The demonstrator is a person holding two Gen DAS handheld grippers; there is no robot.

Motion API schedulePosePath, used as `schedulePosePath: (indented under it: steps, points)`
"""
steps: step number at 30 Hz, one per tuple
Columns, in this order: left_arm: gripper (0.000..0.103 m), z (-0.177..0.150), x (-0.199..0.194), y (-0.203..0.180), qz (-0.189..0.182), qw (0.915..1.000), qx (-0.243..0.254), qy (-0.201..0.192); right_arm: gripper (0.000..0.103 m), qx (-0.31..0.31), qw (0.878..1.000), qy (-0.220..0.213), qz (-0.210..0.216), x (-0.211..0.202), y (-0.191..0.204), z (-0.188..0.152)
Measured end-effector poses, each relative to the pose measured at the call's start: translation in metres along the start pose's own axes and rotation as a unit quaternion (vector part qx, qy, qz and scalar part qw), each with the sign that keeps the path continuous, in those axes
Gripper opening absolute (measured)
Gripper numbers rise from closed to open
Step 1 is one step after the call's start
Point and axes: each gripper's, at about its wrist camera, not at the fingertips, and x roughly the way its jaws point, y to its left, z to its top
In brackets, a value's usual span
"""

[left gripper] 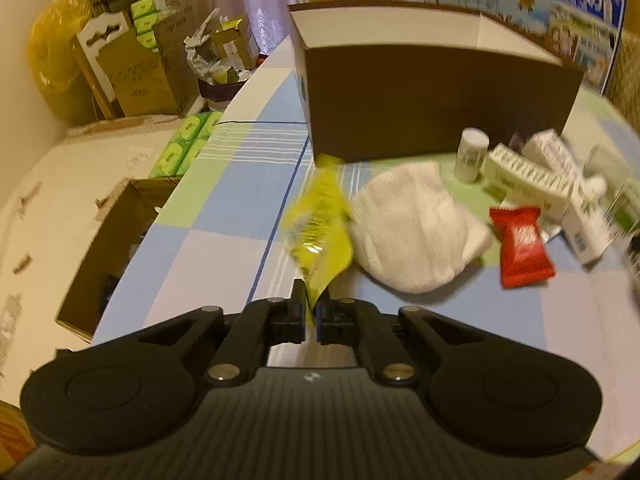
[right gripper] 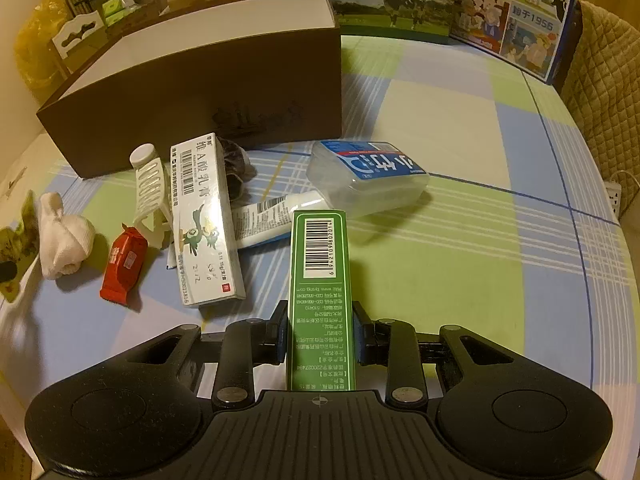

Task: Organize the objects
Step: 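Grasp the yellow pouch with the left tool while the right tool lifts the green box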

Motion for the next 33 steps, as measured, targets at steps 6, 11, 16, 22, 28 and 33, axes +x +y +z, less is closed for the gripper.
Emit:
schedulePosePath:
  steps: [6, 11, 16, 22, 28, 33]
  points:
    - [0.001, 0.004, -0.013, 0.011, -0.025, 0.9994, -0.025, -0.003, 0.027, 0.007, 1.0, 0.003, -0.001, -0.001, 0.0, 0.0]
    - [0.001, 0.011, -0.027, 0.016, -0.042, 0.9981, -0.044, -0.013, 0.027, 0.014, 1.0, 0.004, 0.003, -0.004, 0.0, -0.001]
    - [0.001, 0.024, -0.041, 0.018, -0.053, 0.9968, -0.052, -0.031, 0.027, 0.018, 1.0, 0.0, 0.011, -0.011, 0.0, 0.002]
    - [0.001, 0.041, -0.056, 0.019, -0.062, 0.9949, -0.06, -0.052, 0.027, 0.021, 0.999, -0.014, 0.023, -0.026, 0.004, 0.012]
    - [0.001, 0.063, -0.067, 0.015, -0.079, 0.9919, -0.062, -0.078, 0.027, 0.026, 0.998, -0.039, 0.041, -0.048, 0.006, 0.029]
    - [0.001, 0.087, -0.067, 0.006, -0.09, 0.9897, -0.057, -0.095, 0.027, 0.021, 0.996, -0.069, 0.056, -0.064, 0.01, 0.053]
